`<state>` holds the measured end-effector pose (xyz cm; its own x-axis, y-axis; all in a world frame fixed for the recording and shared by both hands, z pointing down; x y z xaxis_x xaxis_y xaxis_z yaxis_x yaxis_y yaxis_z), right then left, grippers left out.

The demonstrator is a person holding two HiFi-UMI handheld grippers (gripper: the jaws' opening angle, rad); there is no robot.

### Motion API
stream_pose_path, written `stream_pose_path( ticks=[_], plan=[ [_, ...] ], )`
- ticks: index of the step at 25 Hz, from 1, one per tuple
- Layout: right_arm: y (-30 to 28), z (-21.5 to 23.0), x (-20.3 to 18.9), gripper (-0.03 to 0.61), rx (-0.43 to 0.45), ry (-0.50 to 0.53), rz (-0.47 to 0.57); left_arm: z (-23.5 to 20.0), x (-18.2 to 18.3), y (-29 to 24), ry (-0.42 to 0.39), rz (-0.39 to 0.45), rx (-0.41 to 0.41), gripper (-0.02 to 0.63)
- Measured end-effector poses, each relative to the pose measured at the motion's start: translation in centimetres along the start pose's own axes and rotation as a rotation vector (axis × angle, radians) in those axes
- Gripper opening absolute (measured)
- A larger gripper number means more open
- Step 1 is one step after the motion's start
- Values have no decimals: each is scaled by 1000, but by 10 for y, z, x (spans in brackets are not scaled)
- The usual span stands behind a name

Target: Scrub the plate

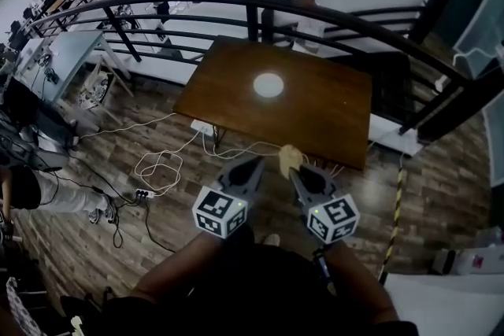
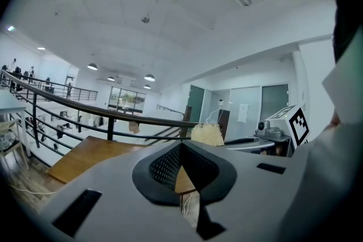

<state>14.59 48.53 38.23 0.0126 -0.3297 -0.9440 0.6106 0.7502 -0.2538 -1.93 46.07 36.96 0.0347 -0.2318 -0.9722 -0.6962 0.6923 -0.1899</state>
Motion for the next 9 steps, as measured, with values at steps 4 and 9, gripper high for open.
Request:
stream_pose_path(
  ticks=[4, 9],
  plan=[
    [4, -11, -5, 52, 2, 2, 11, 4, -4, 14, -2, 3, 0, 11],
    [8, -21, -8, 52, 7, -3, 23, 10, -7, 26, -2, 4, -1, 11]
  ],
)
Point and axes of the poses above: the fingertips, and each gripper's own axes: y backward along the fingers, z to its right, x out of its top, the point moved 7 cm from there along y, backward along the fingers, and after that the axes turned 3 degrees about -y, right-handed, at the moved point
